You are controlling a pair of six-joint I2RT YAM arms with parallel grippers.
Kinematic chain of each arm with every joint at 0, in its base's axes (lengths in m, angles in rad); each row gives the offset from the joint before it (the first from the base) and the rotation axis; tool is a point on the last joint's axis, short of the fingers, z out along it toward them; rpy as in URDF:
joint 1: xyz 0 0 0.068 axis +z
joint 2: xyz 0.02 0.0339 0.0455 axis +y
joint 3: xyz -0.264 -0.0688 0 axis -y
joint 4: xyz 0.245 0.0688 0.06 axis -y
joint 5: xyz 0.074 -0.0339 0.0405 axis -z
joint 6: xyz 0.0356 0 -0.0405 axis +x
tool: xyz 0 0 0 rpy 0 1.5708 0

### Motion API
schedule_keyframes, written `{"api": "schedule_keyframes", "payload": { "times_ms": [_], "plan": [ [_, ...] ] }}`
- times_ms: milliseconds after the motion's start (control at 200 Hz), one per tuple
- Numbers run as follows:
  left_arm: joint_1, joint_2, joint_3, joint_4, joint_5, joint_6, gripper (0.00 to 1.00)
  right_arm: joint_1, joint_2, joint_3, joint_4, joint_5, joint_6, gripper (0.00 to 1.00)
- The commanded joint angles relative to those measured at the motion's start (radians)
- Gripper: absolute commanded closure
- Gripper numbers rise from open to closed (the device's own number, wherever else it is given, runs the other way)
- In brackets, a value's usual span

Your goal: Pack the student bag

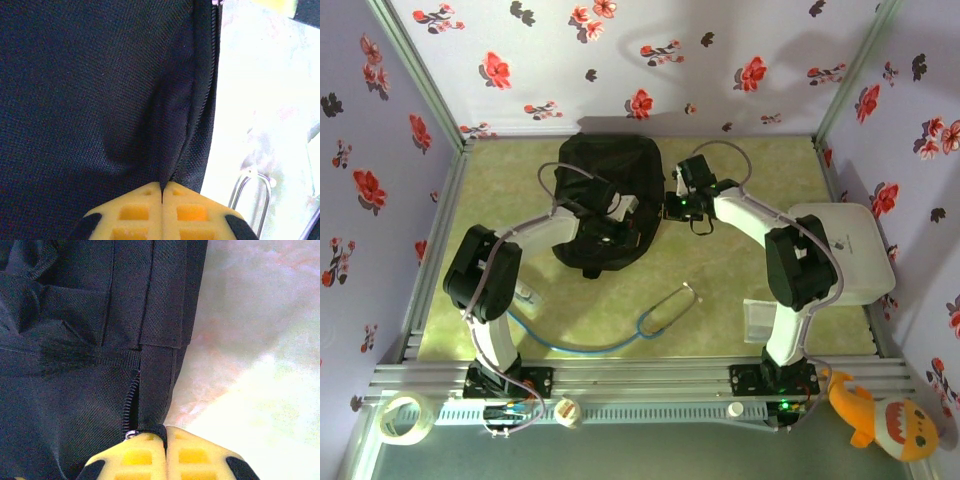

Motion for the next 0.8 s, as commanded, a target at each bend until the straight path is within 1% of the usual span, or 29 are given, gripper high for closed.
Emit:
{"api": "schedule_keyframes", "payload": {
  "times_ms": [0, 145, 245, 310, 370, 515, 540, 590, 615, 675, 730, 795],
  "plan": [
    [-0.022, -0.022, -0.024, -0.143, 0.059, 0.032, 1.00, -0.021, -0.003, 0.039, 0.038, 0.106, 0.000, 1.00],
    [-0.061, -0.056, -0.017, -0.168, 0.071, 0.049, 1.00, -0.019, -0.087, -0.058, 0.028, 0.098, 0.022, 1.00],
    [-0.106, -0.074, -0.022, -0.150, 0.073, 0.025, 1.00, -0.022, -0.160, -0.174, 0.026, 0.116, 0.048, 1.00],
    [-0.135, -0.079, -0.016, -0.139, 0.071, 0.006, 0.91, -0.027, -0.205, -0.243, 0.018, 0.140, 0.059, 1.00],
    [-0.149, -0.086, -0.006, -0.133, 0.068, -0.015, 0.76, -0.038, -0.245, -0.304, 0.014, 0.159, 0.068, 1.00],
    [-0.148, -0.120, 0.052, -0.150, 0.033, -0.022, 0.56, -0.074, -0.319, -0.399, 0.032, 0.155, 0.070, 1.00],
    [-0.145, -0.125, 0.067, -0.156, 0.025, -0.018, 0.54, -0.079, -0.327, -0.401, 0.032, 0.141, 0.066, 0.94],
    [-0.137, -0.134, 0.105, -0.169, 0.005, -0.011, 0.49, -0.085, -0.345, -0.393, 0.035, 0.094, 0.062, 0.76],
    [-0.132, -0.135, 0.124, -0.176, -0.018, -0.011, 0.46, -0.088, -0.355, -0.385, 0.037, 0.081, 0.064, 0.67],
    [-0.114, -0.134, 0.164, -0.190, -0.077, -0.022, 0.42, -0.088, -0.388, -0.369, 0.049, 0.069, 0.082, 0.50],
    [-0.090, -0.127, 0.188, -0.186, -0.128, -0.045, 0.41, -0.089, -0.415, -0.358, 0.072, 0.079, 0.102, 0.39],
    [-0.061, -0.115, 0.207, -0.166, -0.166, -0.083, 0.39, -0.093, -0.438, -0.350, 0.099, 0.096, 0.116, 0.32]
  ]
}}
